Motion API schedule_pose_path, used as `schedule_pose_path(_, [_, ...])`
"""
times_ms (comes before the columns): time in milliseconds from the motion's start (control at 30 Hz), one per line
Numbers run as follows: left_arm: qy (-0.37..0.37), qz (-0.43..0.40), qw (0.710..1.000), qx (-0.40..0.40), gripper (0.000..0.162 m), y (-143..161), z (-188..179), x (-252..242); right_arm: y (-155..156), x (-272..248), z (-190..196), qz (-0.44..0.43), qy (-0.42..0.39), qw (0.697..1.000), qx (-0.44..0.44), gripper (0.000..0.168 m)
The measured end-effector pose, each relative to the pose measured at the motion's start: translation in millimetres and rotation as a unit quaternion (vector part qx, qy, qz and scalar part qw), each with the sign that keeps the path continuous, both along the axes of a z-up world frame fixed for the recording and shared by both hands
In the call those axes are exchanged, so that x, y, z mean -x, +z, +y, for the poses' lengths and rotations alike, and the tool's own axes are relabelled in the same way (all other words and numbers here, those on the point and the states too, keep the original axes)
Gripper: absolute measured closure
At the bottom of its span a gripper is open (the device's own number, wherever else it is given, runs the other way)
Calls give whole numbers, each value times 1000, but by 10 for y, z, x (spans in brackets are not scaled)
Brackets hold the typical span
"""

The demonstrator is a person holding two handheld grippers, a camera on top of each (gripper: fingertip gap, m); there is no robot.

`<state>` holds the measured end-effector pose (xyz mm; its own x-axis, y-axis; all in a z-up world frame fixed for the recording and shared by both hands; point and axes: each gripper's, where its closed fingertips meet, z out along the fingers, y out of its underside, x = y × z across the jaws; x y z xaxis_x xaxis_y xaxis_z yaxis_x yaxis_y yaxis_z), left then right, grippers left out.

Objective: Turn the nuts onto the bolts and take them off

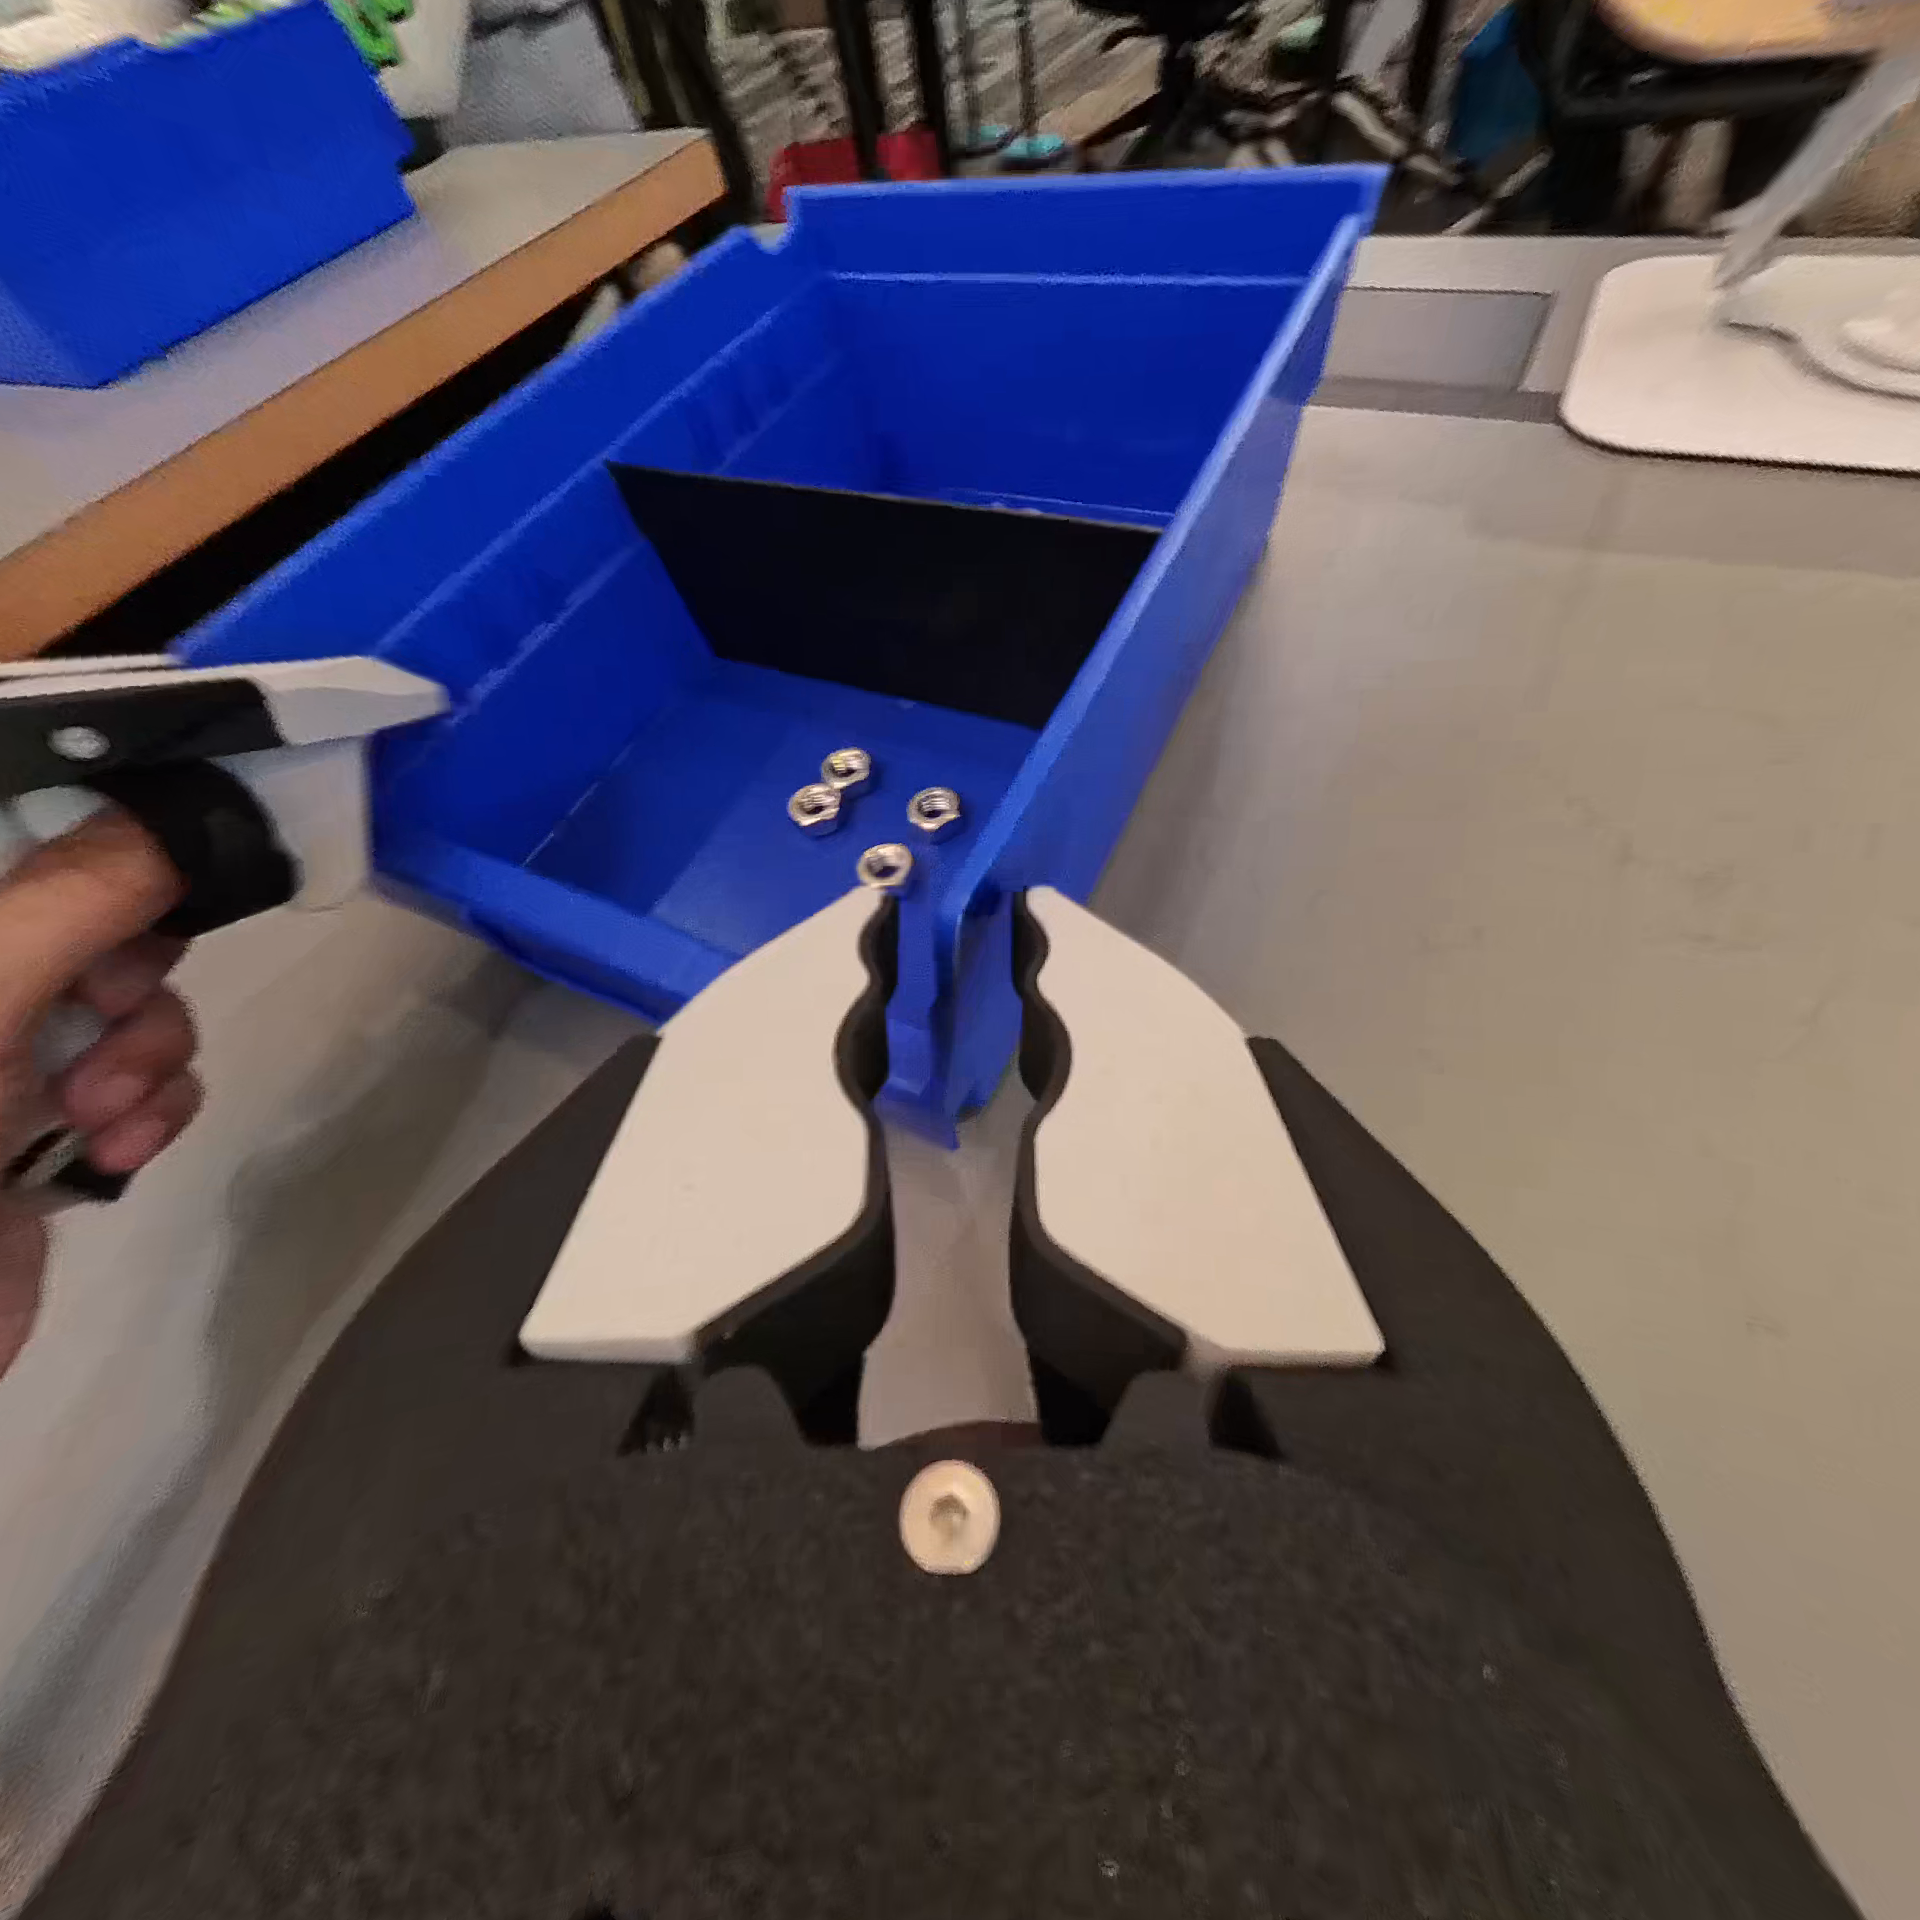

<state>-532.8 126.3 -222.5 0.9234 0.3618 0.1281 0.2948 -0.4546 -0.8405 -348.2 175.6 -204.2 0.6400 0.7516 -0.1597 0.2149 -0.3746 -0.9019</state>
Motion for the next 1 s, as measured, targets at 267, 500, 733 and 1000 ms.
schedule_pose_path(267, [38,9,985,-171,106,768,-383,-241,802,-1449,-19,69,169,979,-91,133])
schedule_pose_path(500, [-10,4,981,-193,104,681,-120,-890,844,-3704,1181,139,-24,984,-106,123])
schedule_pose_path(733, [-57,81,985,-143,105,554,68,-1233,830,-3925,1227,130,8,985,-115,123])
schedule_pose_path(1000, [-85,64,988,-114,105,404,183,-1455,459,-3307,831,62,105,987,-103,122])
